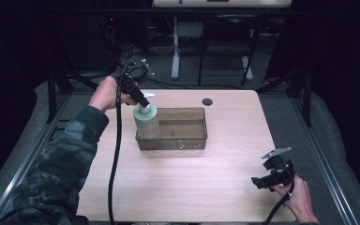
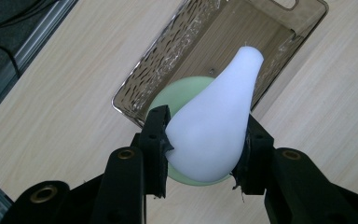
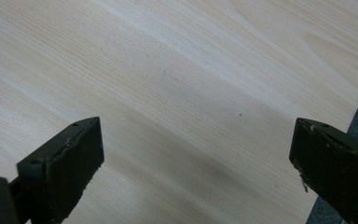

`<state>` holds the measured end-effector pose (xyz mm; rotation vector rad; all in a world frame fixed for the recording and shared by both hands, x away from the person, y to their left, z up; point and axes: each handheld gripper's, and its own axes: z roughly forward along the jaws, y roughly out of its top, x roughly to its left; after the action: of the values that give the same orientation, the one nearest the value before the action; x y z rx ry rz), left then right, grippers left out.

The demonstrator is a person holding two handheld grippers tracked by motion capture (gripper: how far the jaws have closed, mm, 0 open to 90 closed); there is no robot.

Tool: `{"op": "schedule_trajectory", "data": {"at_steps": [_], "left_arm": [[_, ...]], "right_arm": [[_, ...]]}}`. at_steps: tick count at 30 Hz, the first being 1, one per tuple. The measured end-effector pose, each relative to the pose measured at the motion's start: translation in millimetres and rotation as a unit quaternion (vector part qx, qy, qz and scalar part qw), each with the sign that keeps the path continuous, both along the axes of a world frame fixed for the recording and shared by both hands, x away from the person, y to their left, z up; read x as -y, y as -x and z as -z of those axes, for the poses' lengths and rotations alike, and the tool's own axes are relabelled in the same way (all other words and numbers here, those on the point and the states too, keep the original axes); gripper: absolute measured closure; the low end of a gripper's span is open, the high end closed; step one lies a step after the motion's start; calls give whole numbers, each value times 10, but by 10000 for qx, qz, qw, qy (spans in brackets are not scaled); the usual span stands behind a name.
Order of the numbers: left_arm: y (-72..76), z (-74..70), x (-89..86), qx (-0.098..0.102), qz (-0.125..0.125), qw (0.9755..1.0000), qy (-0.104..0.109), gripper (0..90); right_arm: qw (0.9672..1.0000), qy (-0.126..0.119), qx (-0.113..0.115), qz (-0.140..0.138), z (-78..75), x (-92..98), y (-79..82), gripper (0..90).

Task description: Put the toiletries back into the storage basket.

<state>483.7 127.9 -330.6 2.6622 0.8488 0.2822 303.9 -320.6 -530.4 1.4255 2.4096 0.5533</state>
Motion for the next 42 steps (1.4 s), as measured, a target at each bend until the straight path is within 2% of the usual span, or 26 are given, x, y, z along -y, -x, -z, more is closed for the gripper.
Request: {"op": "schedule_trajectory", "data": {"at_steps": [11, 13, 14, 18, 20, 23, 26, 29, 33, 36, 42], "left_arm": [[-42, 23, -70, -27, -113, 9997, 210, 607], [-44, 18, -82, 5, -153, 9992, 380, 584], [-40, 12, -85, 55, -167, 9989, 433, 557], [-6, -12, -89, 158, -303, 9984, 446, 340], [16, -15, -93, 191, -396, 9976, 541, 240], [63, -19, -106, 248, -454, 9964, 664, 149], [109, -12, -122, 287, -460, 9959, 721, 132], [143, -20, -152, 227, -473, 9954, 807, 77], [197, -56, -201, 271, -482, 9942, 918, 4], [257, -68, -225, 363, -494, 9941, 897, 0], [363, -30, -274, 372, -482, 9940, 905, 0]], "right_arm": [[10000, 10, 8, -14, -10, -7, 4, 25], [10000, 28, 31, -8, -12, -3, 6, 24], [10000, 31, 21, -5, -14, 0, 7, 24], [10000, 31, 22, -21, -13, 11, 5, 24], [10000, 31, 30, -16, -14, 5, 5, 24], [10000, 25, 41, -17, -20, -4, 7, 24], [10000, 30, 33, -10, -17, -2, 7, 25], [10000, 25, 35, -15, -18, 0, 8, 25], [10000, 32, 41, -8, -19, -6, 9, 24], [10000, 32, 33, -11, -17, -6, 8, 25], [10000, 43, 44, -10, -22, -4, 11, 24]]}}
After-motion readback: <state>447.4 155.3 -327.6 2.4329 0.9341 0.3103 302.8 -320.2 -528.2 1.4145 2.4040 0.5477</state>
